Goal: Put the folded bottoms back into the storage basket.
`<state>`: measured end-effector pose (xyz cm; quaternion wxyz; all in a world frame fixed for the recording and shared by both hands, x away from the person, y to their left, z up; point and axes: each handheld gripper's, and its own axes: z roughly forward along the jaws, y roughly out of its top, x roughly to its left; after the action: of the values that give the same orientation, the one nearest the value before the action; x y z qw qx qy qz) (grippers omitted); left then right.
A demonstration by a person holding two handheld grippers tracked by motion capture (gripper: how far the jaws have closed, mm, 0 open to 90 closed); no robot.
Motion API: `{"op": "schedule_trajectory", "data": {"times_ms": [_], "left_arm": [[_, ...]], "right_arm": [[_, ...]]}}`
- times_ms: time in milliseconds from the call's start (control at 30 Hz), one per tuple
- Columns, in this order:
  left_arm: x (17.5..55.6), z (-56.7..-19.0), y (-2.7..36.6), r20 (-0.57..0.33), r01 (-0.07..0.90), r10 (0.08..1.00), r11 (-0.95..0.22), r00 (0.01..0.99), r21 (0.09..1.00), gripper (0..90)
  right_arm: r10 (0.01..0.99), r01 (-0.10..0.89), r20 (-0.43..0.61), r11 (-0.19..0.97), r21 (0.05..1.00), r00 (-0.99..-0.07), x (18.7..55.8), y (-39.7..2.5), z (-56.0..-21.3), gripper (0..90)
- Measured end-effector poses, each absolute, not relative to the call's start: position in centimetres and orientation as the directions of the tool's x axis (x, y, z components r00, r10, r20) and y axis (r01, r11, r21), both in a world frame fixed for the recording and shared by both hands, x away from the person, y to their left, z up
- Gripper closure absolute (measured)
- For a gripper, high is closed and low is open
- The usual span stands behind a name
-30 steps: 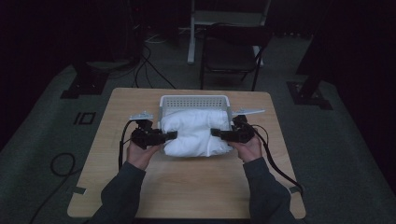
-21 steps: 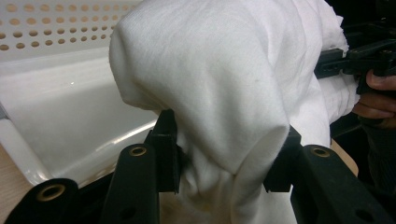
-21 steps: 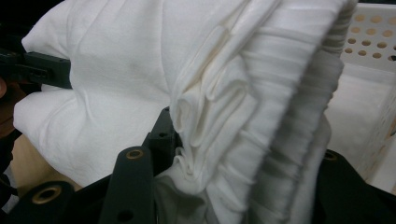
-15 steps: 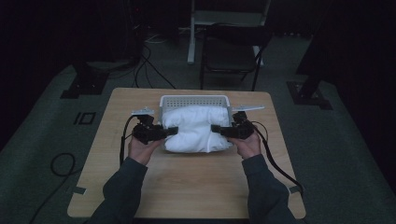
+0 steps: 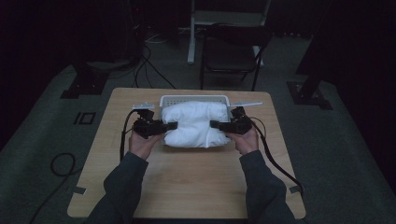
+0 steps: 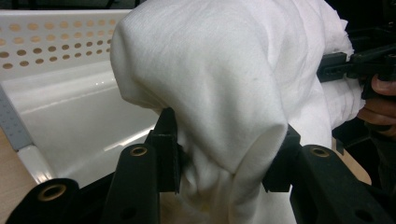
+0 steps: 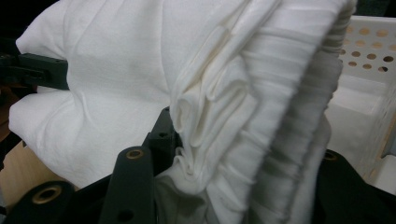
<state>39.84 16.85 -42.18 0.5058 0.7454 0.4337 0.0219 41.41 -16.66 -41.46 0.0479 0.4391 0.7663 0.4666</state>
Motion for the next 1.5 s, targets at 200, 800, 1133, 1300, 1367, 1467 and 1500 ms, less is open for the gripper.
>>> {"op": "schedule_trajectory", "data": {"times_ms": [200, 800, 1133, 1300, 1367, 1467, 1500], "left_arm": [[40.7, -42.3, 16.7, -0.406, 0.63, 0.677, -0.111, 0.614, 0.768, 57.6], [42.8, -42.0, 16.3, -0.385, 0.624, 0.699, -0.112, 0.603, 0.773, 57.8], [43.8, -42.0, 16.2, -0.386, 0.63, 0.706, -0.109, 0.593, 0.769, 57.9], [44.3, -41.7, 16.3, -0.38, 0.626, 0.71, -0.109, 0.593, 0.772, 57.8], [44.5, -41.7, 16.4, -0.385, 0.627, 0.71, -0.104, 0.59, 0.772, 57.8], [44.8, -41.8, 16.5, -0.382, 0.629, 0.713, -0.106, 0.588, 0.77, 57.9], [44.9, -41.7, 16.5, -0.383, 0.629, 0.714, -0.103, 0.586, 0.77, 57.9]], "right_arm": [[0.729, 0.633, 0.33, 0.18, 0.753, -0.6, 42.1, -16.5, -41.5, 54.4], [0.756, 0.647, 0.33, 0.158, 0.746, -0.566, 44.0, -16.3, -41.5, 54.6], [0.766, 0.656, 0.333, 0.149, 0.74, -0.55, 45.0, -16.2, -41.6, 54.7], [0.768, 0.66, 0.34, 0.139, 0.739, -0.543, 45.3, -16.2, -41.5, 54.6], [0.767, 0.662, 0.347, 0.132, 0.738, -0.54, 45.5, -16.1, -41.5, 54.6], [0.77, 0.661, 0.342, 0.136, 0.738, -0.539, 45.8, -15.9, -41.4, 54.7], [0.771, 0.662, 0.343, 0.133, 0.738, -0.537, 45.8, -15.9, -41.4, 54.7]]}}
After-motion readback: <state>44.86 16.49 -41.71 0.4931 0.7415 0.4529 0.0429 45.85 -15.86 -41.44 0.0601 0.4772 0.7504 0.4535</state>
